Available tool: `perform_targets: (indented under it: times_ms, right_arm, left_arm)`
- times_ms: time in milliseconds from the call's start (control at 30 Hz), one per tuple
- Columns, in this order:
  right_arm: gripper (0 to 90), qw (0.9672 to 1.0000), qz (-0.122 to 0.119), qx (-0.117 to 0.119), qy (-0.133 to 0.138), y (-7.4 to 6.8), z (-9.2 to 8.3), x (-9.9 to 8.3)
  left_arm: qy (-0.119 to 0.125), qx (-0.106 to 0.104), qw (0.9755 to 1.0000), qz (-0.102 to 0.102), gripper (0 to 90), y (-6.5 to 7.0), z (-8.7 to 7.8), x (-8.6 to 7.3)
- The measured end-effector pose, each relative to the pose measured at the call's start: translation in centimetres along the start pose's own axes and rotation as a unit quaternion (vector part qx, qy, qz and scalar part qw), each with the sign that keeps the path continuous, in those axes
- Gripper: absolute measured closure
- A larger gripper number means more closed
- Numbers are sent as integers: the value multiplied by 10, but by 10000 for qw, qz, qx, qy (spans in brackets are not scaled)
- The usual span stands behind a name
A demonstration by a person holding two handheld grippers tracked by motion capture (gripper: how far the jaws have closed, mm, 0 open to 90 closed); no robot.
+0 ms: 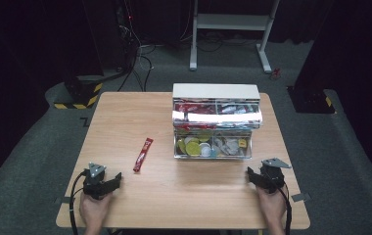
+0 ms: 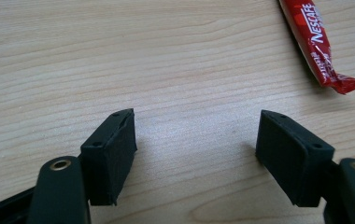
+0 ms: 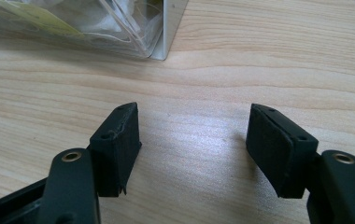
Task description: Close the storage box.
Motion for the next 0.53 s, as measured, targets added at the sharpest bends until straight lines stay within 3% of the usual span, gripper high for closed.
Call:
perform_targets:
  times_ms: [533]
  right_arm:
    - [309,10000,0,-6,-22,-1,0,0]
  left_arm:
    - [0,-5,10000,2,290,0,0,0]
Point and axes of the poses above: each handheld gripper's, and its own axes: z roughly forward along the jaws, x roughly out of its top, y roughly to its right, the point moved 7 cm from there along z, roughly forward along the jaws, and after that the axes turned 8 degrees about -z, right-handed, at the moved point
